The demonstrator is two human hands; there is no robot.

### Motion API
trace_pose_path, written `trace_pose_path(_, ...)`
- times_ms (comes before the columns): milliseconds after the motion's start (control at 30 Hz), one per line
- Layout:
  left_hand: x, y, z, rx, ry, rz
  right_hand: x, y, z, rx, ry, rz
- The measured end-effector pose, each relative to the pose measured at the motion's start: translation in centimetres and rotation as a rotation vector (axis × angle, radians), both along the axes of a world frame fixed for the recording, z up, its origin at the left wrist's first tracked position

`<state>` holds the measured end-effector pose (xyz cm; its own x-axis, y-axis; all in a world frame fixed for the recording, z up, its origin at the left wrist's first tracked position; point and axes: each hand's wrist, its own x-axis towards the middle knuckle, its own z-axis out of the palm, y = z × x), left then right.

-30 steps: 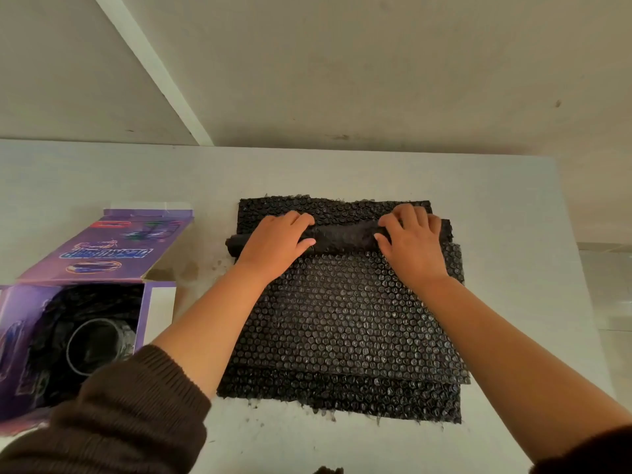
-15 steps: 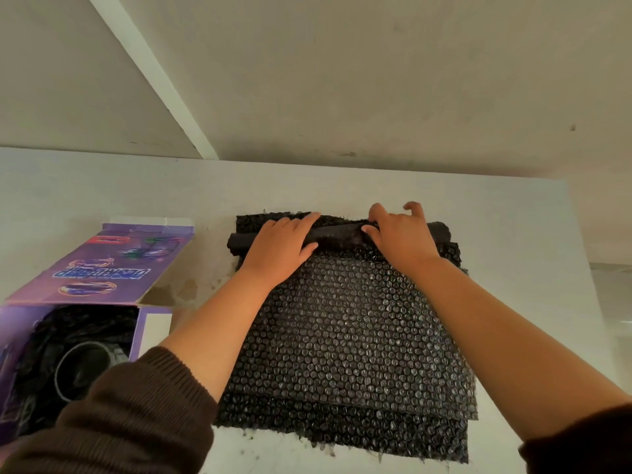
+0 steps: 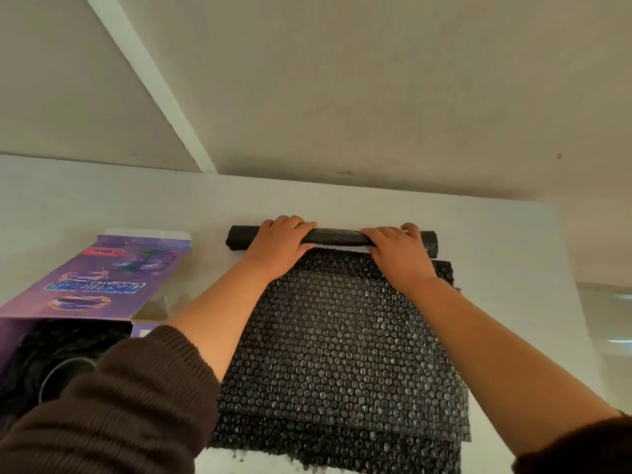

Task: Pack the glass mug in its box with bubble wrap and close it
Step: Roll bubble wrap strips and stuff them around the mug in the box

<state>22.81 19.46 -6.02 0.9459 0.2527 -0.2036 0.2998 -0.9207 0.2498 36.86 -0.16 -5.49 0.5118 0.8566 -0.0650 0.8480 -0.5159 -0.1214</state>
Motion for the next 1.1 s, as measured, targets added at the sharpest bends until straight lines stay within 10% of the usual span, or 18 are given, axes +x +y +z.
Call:
trace_pose_path(367,-2.0,-0.6,8.6,-0.416,-0.053,0.156,-1.9,-0.3,9.1,0.143,0.309,-0.076)
trace_pose_path(800,-11.5,-4.5,18.7,-0.026,-0.018,0.007,-9.8,-2.4,17.5,0.123,0.412,0.082)
trace_pose_path(1100,-17.7,-3.2,22.5,-0.085,-0.219,0.216,-16.9,2.8,21.9,0.195,0.319,0.146)
